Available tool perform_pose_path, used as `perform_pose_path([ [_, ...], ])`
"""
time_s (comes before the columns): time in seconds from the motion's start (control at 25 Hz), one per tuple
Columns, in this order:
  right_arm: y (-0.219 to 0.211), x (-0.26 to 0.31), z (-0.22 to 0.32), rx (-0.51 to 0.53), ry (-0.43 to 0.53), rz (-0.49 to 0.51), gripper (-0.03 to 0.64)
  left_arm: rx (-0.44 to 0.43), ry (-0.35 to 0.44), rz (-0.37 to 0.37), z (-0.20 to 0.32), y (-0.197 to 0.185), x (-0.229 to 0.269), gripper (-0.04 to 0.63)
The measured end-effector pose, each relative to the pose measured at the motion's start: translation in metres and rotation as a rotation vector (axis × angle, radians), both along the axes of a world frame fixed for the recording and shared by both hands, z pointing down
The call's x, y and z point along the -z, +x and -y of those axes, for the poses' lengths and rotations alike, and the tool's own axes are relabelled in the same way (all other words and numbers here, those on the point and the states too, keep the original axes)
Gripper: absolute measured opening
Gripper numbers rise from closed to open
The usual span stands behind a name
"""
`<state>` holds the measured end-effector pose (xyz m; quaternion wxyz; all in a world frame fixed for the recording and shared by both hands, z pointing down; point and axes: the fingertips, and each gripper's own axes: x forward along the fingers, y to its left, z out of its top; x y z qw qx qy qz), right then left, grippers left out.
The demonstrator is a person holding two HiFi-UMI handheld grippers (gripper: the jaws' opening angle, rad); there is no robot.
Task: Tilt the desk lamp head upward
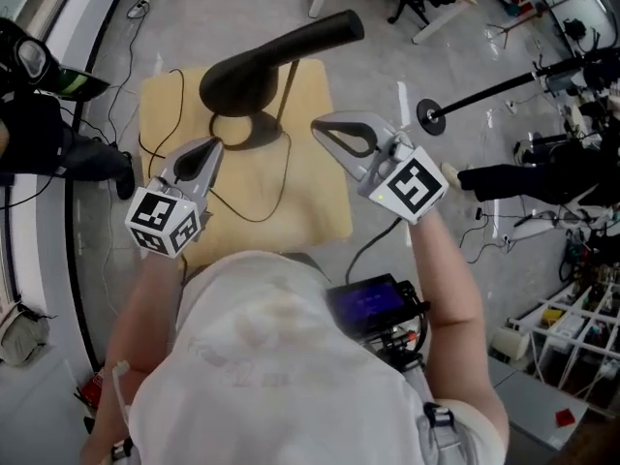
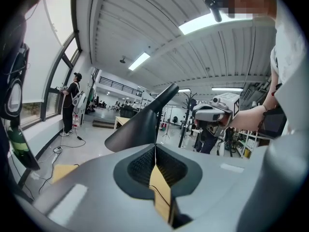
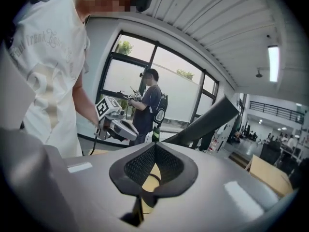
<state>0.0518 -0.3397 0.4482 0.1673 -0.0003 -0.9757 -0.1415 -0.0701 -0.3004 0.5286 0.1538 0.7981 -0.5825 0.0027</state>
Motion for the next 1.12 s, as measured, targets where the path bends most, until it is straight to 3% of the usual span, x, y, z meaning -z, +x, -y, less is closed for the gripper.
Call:
perform_pose_path([
  [0.44, -0.032, 0.061, 0.020, 0.066, 0.379, -0.187, 0.024, -0.001, 0.005, -0.012, -0.003, -0.015, -0.004, 0.005],
  [0.76, -0.035, 0.102, 0.063, 0.028, 0.639, -0.316, 0.155, 0.001, 0.014, -0.028, -0.006, -0.015, -0.006, 0.005],
  [0.96, -0.029, 0.091, 0.097, 0.093, 0.785, -0.527, 0.284, -0.003, 0.017, -0.026, -0.002, -0.016, -0.004, 0.005],
  [1.12, -0.032, 0.077, 0.111, 0.159, 0.876, -0.647, 0.313, -0.006, 0.014, -0.025, -0.005, -0.015, -0.005, 0.005],
])
